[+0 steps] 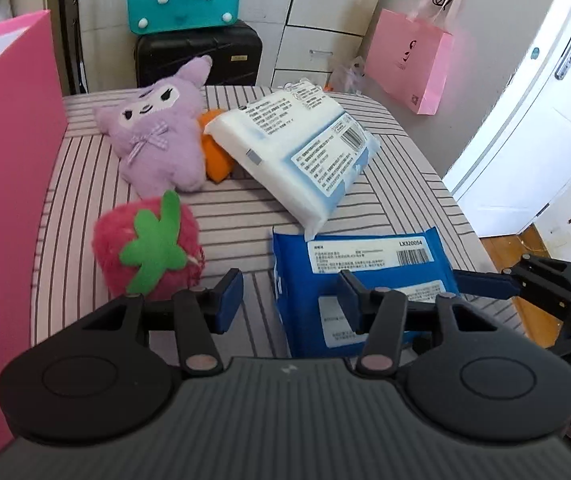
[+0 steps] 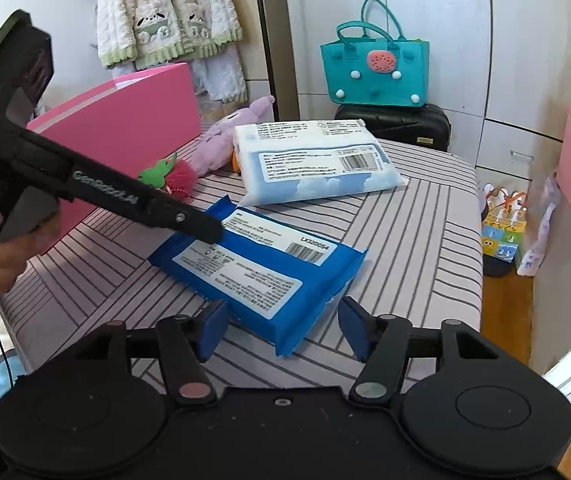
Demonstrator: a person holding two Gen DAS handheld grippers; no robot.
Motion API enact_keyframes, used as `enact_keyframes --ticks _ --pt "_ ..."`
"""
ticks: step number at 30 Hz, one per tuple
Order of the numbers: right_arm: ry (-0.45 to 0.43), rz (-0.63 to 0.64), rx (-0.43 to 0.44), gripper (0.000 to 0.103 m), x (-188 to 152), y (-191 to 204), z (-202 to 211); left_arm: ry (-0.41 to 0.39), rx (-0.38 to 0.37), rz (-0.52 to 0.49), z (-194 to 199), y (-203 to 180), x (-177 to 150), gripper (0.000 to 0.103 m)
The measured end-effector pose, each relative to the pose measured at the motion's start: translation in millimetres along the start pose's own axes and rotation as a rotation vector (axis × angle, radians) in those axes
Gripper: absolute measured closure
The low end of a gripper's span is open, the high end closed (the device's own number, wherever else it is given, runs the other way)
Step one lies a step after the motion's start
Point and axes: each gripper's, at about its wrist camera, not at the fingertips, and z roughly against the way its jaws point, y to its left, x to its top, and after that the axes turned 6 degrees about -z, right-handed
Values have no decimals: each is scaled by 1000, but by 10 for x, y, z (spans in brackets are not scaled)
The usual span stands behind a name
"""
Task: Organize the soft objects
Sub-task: 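Close the left tool on the blue wet-wipe pack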
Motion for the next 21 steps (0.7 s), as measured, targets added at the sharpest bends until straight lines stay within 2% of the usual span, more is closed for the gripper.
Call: enact_keyframes --ticks 3,5,9,17,21 --pt "-4 23 -13 39 -12 46 -18 4 -24 -25 -9 -57 -10 53" --pt "-6 38 -17 48 -17 81 -19 8 -44 -30 -7 -97 -31 61" --pt "-14 39 -27 55 -26 143 -19 3 -47 -5 7 -156 -70 68" --pt "20 47 -36 54 -29 288 49 8 -66 14 150 -178 -175 69" --pt "48 34 -29 50 -11 354 106 22 -73 7 244 -189 -251 69"
